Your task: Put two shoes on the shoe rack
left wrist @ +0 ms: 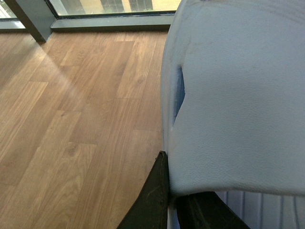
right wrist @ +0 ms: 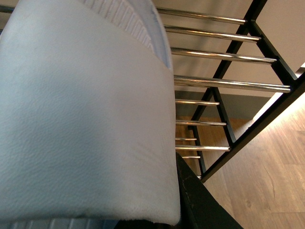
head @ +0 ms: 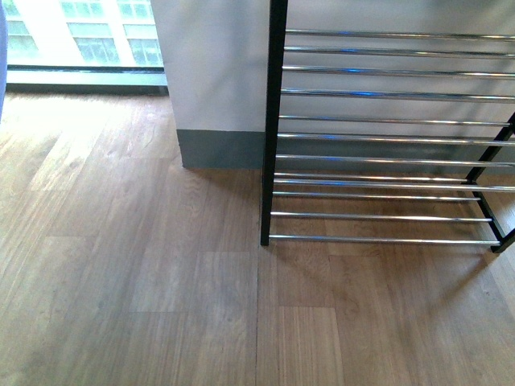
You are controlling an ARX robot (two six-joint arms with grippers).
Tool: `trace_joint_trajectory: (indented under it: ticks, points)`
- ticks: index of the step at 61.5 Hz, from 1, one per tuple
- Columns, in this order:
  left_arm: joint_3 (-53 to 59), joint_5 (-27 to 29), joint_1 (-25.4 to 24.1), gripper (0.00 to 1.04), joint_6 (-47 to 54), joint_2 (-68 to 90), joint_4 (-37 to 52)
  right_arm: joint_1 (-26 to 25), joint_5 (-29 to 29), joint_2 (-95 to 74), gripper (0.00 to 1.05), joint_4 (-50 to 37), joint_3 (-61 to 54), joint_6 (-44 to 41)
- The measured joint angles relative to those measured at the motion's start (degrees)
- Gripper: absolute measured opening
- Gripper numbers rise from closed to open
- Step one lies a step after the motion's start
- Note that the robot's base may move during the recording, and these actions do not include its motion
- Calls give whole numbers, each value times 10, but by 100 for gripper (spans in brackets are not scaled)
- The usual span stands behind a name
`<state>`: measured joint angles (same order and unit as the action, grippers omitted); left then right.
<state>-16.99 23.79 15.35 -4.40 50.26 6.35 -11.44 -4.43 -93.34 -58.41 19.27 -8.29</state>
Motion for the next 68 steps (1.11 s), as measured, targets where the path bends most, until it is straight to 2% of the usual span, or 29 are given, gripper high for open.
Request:
trace_joint_trajectory:
  ticks: [68]
  points:
    - [0, 0, 0, 2, 0, 0, 0, -1, 0, 0, 2, 0, 0, -1]
